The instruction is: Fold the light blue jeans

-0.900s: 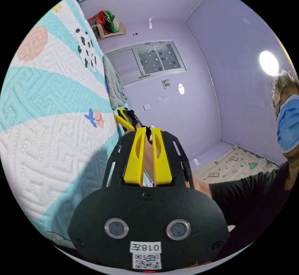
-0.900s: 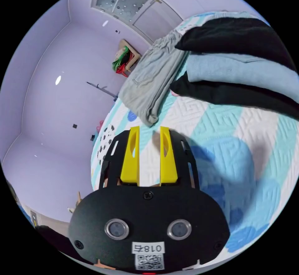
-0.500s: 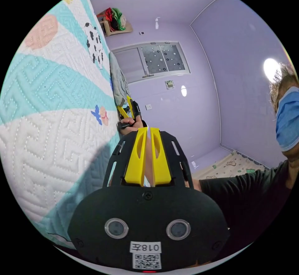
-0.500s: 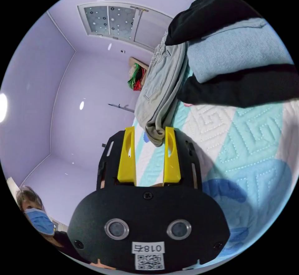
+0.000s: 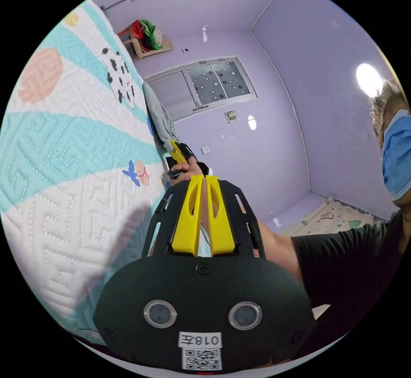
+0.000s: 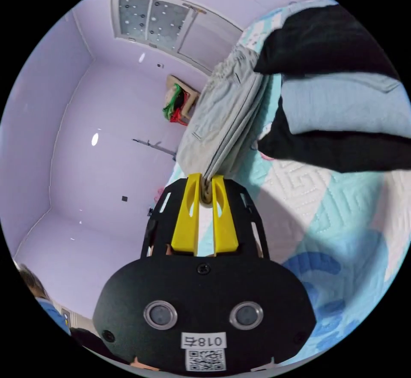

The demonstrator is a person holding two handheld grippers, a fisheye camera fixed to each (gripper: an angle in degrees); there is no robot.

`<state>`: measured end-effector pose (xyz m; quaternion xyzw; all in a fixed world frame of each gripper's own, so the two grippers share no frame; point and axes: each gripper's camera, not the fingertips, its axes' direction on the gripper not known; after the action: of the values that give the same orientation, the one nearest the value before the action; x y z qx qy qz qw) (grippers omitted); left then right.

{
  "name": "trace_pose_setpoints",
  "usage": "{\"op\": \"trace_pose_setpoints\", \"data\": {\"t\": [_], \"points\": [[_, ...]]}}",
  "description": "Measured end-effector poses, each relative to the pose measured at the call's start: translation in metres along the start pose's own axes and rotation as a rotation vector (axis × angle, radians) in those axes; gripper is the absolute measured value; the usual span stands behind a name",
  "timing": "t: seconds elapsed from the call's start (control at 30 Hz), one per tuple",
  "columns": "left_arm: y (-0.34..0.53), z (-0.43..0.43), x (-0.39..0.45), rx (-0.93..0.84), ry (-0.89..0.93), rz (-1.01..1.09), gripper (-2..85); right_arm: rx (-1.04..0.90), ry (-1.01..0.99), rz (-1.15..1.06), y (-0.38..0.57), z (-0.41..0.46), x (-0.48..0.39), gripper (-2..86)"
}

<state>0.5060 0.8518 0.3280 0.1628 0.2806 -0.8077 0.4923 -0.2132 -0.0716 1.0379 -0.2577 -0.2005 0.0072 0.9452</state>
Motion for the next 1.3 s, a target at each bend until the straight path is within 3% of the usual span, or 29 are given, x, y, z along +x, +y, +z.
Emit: {"op": "trace_pose_setpoints", "data": {"t": [0.23, 0.4, 0.5, 0.67, 0.77, 0.87, 0.97, 1.17, 1.3], "points": [[0.013, 0.000, 0.036, 0.118, -0.118, 0.097, -0.9, -0.136, 0.002, -0.161, 0.046, -0.091, -0.034, 4.5], [0.009, -0.010, 0.093, 0.169, -0.166, 0.267, -0.5, -0.213, -0.034, -0.160, 0.177, -0.190, -0.032, 4.4], [0.000, 0.009, 0.145, -0.025, -0.163, 0.403, 1.4, -0.244, -0.103, -0.178, 0.275, -0.222, -0.047, 4.6], [0.036, 0.113, 0.221, -0.596, -0.230, 0.520, 9.8, -0.424, -0.063, -0.155, 0.395, -0.228, -0.050, 6.9], [0.099, 0.184, 0.263, -0.784, -0.331, 0.688, 12.1, -0.341, -0.188, -0.118, 0.422, -0.264, -0.038, 4.3], [0.155, 0.252, 0.293, -0.750, -0.509, 0.903, 13.3, -0.215, -0.205, -0.078, 0.433, -0.307, -0.018, 2.1], [0.185, 0.319, 0.300, -0.684, -0.589, 0.987, 14.8, -0.101, -0.140, -0.081, 0.440, -0.348, -0.006, 0.8], [0.195, 0.417, 0.235, -0.740, -0.919, 0.934, 13.4, 0.039, -0.041, -0.040, 0.460, -0.405, 0.016, -0.2], [0.162, 0.387, 0.218, -0.721, -0.804, 0.845, 9.2, 0.109, -0.008, -0.002, 0.475, -0.424, 0.031, -0.2]]}}
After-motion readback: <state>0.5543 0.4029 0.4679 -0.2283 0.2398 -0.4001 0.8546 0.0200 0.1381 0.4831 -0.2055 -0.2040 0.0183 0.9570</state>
